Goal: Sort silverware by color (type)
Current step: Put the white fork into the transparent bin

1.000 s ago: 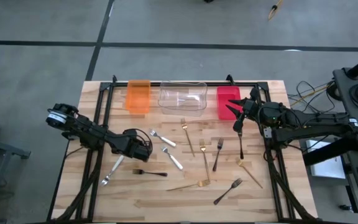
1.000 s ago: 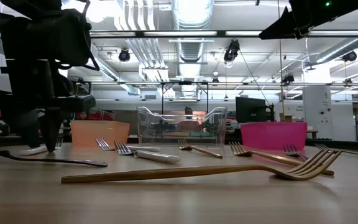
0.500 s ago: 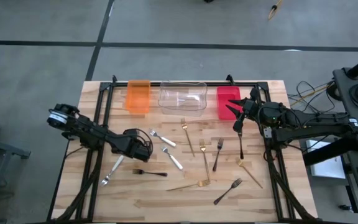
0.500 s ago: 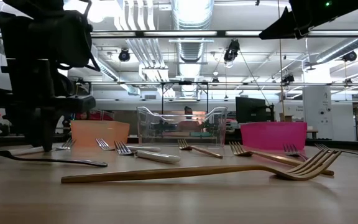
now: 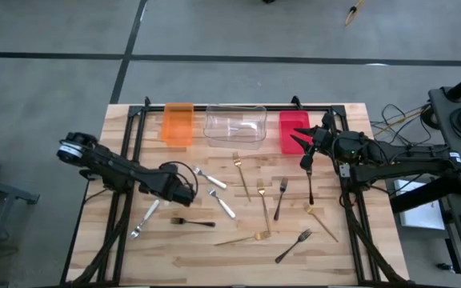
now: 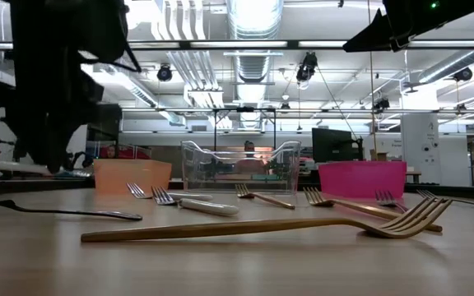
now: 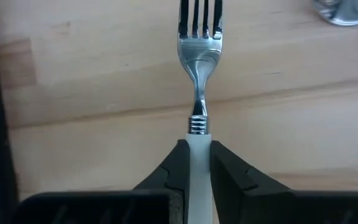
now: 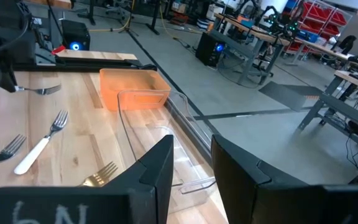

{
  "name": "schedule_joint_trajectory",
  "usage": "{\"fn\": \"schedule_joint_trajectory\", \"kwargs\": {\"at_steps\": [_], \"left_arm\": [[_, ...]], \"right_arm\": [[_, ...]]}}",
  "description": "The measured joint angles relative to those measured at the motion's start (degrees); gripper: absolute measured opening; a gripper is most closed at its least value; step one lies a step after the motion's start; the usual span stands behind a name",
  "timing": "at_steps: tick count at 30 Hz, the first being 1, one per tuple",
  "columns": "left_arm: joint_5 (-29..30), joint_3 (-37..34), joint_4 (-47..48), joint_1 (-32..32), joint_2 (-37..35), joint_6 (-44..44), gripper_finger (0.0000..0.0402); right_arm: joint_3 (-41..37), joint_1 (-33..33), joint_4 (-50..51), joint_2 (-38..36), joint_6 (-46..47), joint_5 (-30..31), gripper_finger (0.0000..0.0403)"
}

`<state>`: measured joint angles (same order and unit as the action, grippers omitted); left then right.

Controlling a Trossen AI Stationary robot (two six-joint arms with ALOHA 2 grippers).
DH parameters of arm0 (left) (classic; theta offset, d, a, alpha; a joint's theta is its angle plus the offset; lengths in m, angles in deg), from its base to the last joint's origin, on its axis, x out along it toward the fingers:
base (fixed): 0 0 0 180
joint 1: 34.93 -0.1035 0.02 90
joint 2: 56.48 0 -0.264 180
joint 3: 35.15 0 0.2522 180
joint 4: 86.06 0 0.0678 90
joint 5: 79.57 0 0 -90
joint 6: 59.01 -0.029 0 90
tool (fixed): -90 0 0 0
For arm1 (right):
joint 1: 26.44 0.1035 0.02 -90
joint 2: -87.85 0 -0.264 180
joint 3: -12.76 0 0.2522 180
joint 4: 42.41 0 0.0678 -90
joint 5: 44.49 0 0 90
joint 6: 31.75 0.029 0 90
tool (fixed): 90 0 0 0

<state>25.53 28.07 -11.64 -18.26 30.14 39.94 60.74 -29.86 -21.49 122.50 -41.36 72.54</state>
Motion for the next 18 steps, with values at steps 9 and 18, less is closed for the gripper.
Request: {"fn": "schedule_joint_trajectory", "kwargs": {"at_steps": [9, 18], "left_arm": [[5.84, 8.83, 2.32, 0.01, -0.10, -13.47, 0.0024], [13.02, 18.75, 2.29, -0.75, 0.21, -26.17, 0.0025]], "right_arm": [[0.00, 0.00, -0.02, -0.02, 0.00, 0.01, 0.0100], [0.00, 0.00, -0.04, 0.00, -0.02, 0.00, 0.0100]]}}
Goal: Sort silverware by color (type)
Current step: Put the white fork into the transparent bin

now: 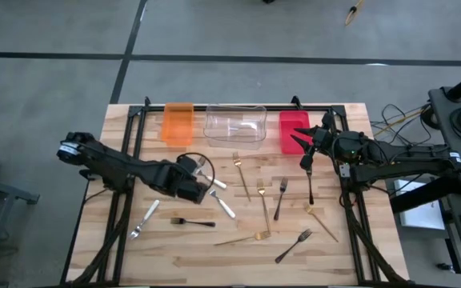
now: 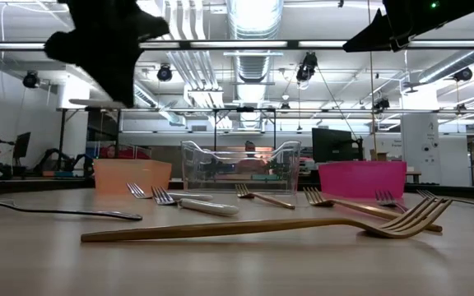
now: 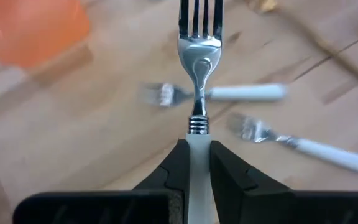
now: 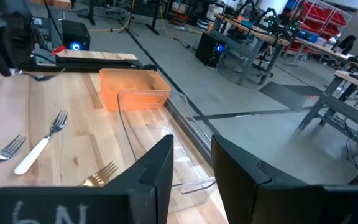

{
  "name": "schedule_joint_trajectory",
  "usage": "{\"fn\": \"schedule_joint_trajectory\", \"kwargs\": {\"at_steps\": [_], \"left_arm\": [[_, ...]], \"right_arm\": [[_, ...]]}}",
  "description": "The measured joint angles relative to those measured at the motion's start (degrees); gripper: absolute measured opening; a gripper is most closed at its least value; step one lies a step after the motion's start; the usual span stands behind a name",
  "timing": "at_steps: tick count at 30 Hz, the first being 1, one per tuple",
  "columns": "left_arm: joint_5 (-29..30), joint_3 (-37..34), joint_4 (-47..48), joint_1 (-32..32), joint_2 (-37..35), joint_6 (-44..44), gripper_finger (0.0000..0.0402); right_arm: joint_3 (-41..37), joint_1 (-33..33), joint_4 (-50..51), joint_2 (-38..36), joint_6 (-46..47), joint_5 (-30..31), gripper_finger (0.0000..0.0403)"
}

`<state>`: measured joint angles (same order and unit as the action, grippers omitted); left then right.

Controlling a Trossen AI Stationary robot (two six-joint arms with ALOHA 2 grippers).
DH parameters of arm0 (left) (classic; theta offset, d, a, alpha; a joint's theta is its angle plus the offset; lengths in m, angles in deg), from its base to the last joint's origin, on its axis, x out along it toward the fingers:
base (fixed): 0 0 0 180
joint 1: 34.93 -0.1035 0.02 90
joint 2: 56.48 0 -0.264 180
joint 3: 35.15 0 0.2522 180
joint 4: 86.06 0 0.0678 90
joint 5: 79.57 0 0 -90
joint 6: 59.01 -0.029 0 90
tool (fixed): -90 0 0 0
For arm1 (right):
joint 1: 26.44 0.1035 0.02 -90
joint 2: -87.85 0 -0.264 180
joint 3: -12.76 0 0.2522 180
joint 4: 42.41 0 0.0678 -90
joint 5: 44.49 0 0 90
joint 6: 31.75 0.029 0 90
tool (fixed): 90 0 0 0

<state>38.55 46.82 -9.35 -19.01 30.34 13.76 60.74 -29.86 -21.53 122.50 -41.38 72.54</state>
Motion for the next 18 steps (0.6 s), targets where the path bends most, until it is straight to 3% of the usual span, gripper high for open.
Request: {"fn": "schedule_joint_trajectory", "kwargs": {"at_steps": [9, 18], "left_arm": [[3.11, 6.46, -0.23, -4.04, 0.02, -12.21, 0.0025], [3.94, 11.03, -3.00, -12.20, 0.02, -30.88, 0.0025]], "right_arm": [[-0.02, 0.00, 0.00, 0.00, 0.00, 0.00, 0.0100], [0.00, 0.01, 0.00, 0.00, 0.00, 0.01, 0.0100]]}}
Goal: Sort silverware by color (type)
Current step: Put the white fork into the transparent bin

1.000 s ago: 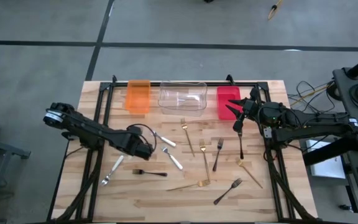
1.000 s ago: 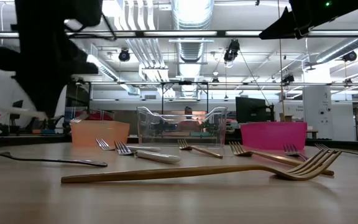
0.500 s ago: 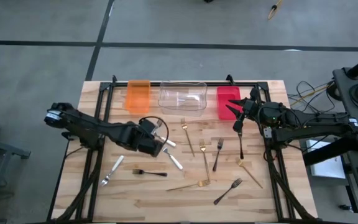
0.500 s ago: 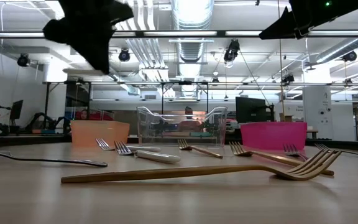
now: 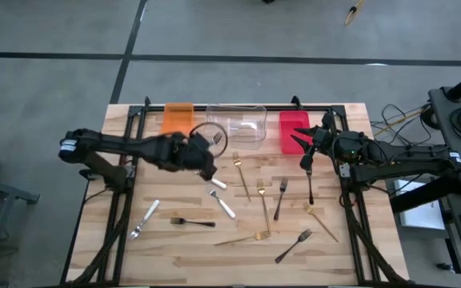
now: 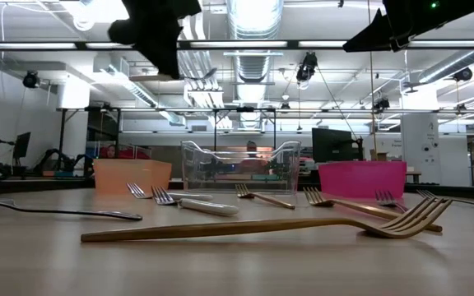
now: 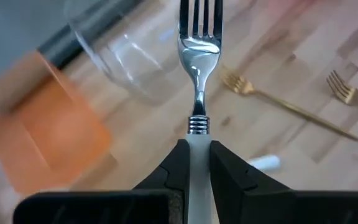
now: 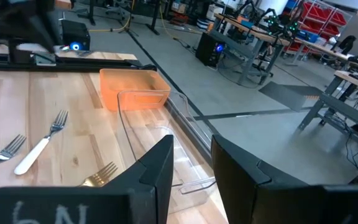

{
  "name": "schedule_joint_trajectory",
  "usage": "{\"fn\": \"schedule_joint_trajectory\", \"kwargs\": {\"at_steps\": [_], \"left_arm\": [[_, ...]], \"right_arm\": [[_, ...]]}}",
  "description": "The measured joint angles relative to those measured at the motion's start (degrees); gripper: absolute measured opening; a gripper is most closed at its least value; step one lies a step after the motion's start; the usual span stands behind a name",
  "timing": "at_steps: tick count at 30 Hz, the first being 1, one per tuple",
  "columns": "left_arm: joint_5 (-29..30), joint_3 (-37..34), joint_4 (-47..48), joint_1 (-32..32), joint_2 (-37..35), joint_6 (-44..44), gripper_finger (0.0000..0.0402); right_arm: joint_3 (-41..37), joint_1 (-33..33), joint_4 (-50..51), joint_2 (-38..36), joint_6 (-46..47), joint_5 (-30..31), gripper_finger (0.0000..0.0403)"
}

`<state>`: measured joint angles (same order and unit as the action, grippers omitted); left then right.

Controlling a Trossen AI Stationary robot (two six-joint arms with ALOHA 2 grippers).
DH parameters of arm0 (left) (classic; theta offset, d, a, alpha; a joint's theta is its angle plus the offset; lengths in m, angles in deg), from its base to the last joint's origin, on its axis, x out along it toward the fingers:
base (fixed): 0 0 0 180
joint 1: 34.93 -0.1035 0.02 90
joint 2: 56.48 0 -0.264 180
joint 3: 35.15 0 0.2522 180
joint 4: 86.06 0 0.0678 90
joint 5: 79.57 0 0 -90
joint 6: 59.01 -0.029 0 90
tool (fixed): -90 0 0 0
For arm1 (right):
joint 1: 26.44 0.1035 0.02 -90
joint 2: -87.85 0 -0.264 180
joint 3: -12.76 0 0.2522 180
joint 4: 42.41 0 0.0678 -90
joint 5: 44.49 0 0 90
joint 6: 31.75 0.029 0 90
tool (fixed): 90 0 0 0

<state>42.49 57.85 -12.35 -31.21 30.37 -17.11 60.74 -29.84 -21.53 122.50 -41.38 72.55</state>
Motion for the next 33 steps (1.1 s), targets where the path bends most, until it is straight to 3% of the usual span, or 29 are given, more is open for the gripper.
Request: {"fn": "schedule_joint_trajectory", "kwargs": {"at_steps": [6, 18, 23, 33], "left_arm": [[-0.62, 2.39, -7.60, -7.09, 0.00, -18.05, 0.0025], [-12.84, 3.06, -28.98, -20.79, 0.25, -45.91, 0.0025], [-16.39, 3.14, -32.88, -24.03, 1.94, -53.60, 0.0025], [-16.69, 3.55, -34.94, -26.96, 6.53, -62.10, 0.0025]], "right_arm": [[0.00, -0.01, 0.00, 0.00, -0.30, 0.01, 0.0100], [-0.01, 0.01, 0.09, 0.03, 0.46, 0.00, 0.0100], [-0.01, 0.01, 0.07, 0.03, 1.03, 0.01, 0.0100], [-0.02, 0.01, -2.47, 0.05, 3.26, 0.03, 0.0100]]}}
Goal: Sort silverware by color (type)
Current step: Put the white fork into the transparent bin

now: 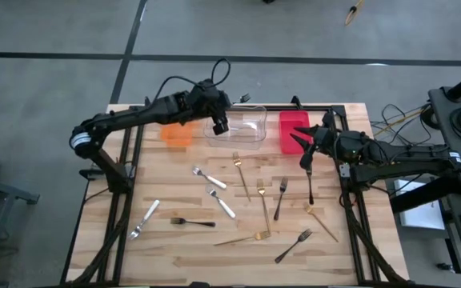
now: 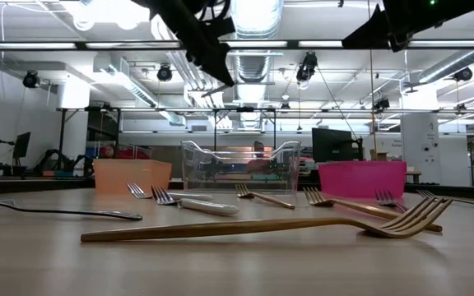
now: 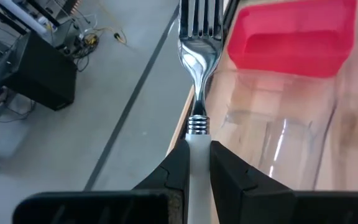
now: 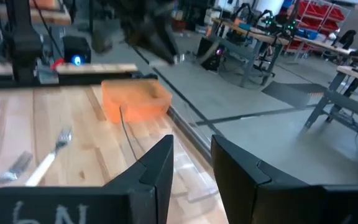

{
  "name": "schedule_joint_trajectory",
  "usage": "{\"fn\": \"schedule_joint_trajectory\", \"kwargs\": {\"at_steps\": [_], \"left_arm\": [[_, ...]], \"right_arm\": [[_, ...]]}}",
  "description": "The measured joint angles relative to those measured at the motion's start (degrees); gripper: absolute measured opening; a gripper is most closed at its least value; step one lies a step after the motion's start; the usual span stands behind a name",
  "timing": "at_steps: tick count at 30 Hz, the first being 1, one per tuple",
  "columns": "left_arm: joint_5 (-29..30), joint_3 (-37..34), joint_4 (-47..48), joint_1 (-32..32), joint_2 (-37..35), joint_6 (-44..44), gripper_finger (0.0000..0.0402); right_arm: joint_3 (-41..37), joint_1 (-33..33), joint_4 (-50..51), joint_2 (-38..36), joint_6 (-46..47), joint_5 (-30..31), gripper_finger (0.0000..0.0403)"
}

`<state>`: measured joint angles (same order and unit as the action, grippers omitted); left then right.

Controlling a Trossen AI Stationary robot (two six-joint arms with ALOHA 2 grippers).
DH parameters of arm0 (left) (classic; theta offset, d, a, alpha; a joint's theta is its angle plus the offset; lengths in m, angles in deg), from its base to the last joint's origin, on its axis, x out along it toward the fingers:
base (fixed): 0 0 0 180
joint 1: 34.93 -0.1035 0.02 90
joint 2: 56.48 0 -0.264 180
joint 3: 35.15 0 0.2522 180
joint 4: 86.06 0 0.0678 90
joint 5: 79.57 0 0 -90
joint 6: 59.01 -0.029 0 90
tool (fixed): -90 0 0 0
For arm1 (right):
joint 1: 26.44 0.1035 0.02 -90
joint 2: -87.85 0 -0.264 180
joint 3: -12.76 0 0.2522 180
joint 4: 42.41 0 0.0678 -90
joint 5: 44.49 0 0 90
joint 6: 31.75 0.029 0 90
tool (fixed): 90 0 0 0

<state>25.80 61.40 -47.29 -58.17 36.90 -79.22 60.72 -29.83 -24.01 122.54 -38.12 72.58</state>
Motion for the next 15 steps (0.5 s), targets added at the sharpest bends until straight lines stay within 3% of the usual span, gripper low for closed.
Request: {"fn": "schedule_joint_trajectory", "kwargs": {"at_steps": [15], "left_arm": [[-1.60, 4.97, 2.06, -2.51, 6.48, -6.86, 0.0025]], "right_arm": [[-0.02, 0.00, -13.34, 0.29, -11.46, 0.02, 0.0100]]}}
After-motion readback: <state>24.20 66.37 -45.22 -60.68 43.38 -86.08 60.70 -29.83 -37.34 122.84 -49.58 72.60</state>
